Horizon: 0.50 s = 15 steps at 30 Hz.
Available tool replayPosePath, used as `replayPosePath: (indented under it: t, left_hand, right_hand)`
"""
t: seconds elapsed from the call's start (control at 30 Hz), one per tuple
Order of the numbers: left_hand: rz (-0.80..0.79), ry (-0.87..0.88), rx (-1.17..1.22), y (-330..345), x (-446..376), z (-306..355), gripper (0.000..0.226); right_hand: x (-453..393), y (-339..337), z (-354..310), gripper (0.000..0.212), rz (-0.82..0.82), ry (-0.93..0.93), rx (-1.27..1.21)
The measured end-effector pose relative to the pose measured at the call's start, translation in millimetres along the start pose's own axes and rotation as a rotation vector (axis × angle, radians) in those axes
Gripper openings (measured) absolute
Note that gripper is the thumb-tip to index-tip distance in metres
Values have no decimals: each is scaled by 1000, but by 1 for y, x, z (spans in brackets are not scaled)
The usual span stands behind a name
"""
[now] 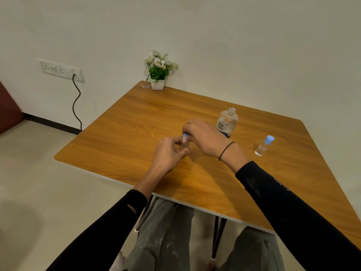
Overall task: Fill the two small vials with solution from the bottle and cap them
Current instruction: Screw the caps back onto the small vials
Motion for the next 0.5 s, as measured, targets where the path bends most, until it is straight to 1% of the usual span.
replayPosePath:
  t: [0.07, 0.1, 0.13, 0.2, 0.23, 0.27, 0.3, 0.37, 0.4, 0.43, 0.5]
  left_hand:
    - [14, 14, 5, -1, 2, 1, 15]
    - [17, 17, 10, -1, 2, 1, 17]
    - [14, 17, 17, 0, 2, 0, 17]
    - [3, 2, 33, 0, 1, 0, 17]
    - [-1, -4, 30, 0, 1, 0, 16]
    - [-2, -3, 23, 1, 0, 0, 14]
    - [1, 3, 17, 1, 0, -1, 14]
    - [13, 15, 10, 0, 0, -1, 13]
    - [17, 27, 9, 0, 0, -1, 12]
    - [15, 34, 14, 0, 0, 0, 11]
    - [2, 18, 23, 0, 0, 0, 10]
  right_hand:
    - [-3, -2, 5, 40, -18, 73, 142]
    - [-3, -4, 6, 47, -14, 77, 139]
    - [-4, -5, 7, 46, -24, 68, 93]
    - [-4, -4, 3, 35, -76, -2, -36]
    - [-4, -2, 0, 28, -108, -39, -53]
    - [-5, 1, 0, 19, -127, -43, -29]
    - [-5, 2, 1, 15, -120, -23, 3]
    - [-6, -1, 9, 42, -64, 60, 124]
    - [-6, -2, 12, 51, -31, 81, 159]
    - [-5, -2, 12, 51, -11, 65, 134]
    - [-5, 3, 6, 36, -61, -3, 20]
Point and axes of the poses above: each hand's wrist, its own x-axis away from the middle knuckle, its own y-axis out of the palm, z = x × y, the point moved 9 cm from there along -x, towards the middle knuckle, and after that the axes turned 3 degrees about -z, right-handed, at the moved point
